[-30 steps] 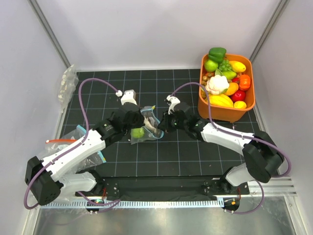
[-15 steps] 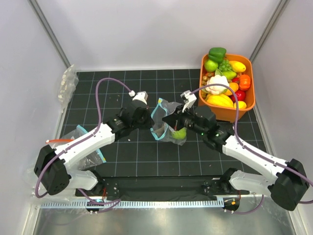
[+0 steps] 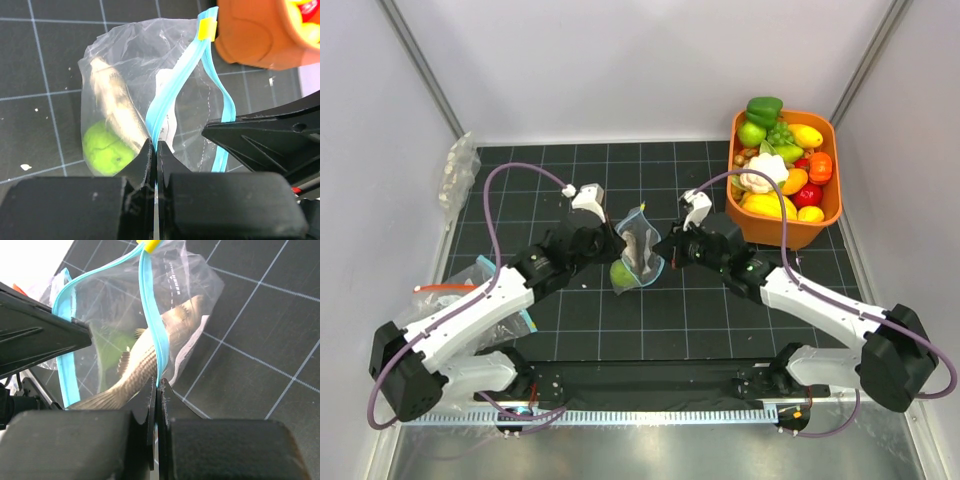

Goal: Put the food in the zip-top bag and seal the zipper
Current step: Adjust the zipper food storage bag at the center of the board, then pick up the fake fruit from the bin.

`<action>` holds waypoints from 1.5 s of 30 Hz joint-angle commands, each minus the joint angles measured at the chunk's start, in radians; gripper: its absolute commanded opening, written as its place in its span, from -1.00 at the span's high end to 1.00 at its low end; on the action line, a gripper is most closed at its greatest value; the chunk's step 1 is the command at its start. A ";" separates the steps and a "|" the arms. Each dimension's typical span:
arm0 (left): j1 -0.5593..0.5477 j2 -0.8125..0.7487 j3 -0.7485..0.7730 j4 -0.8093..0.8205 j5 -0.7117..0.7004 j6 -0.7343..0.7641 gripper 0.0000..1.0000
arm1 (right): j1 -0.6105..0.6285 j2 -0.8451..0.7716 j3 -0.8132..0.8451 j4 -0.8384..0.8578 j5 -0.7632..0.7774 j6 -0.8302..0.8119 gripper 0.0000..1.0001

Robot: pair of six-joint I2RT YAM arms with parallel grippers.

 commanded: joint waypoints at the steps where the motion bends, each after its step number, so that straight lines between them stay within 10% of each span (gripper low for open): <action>1: 0.004 0.010 -0.002 0.085 0.000 -0.010 1.00 | 0.006 -0.038 0.037 0.033 0.034 -0.008 0.98; 8: 0.004 0.044 0.030 0.048 0.010 -0.006 0.99 | 0.004 -0.010 0.051 0.027 0.036 -0.003 0.90; 17: 0.006 0.165 0.071 0.025 0.056 -0.024 1.00 | 0.004 -0.050 0.048 -0.004 0.089 -0.021 0.11; 33: 0.018 0.133 0.056 0.019 0.022 -0.026 0.99 | -0.020 -0.375 -0.041 -0.110 1.160 -0.021 -0.92; 45: 0.018 0.129 0.060 0.017 0.042 -0.024 0.99 | -0.612 -0.064 0.201 -0.286 0.607 0.199 -0.99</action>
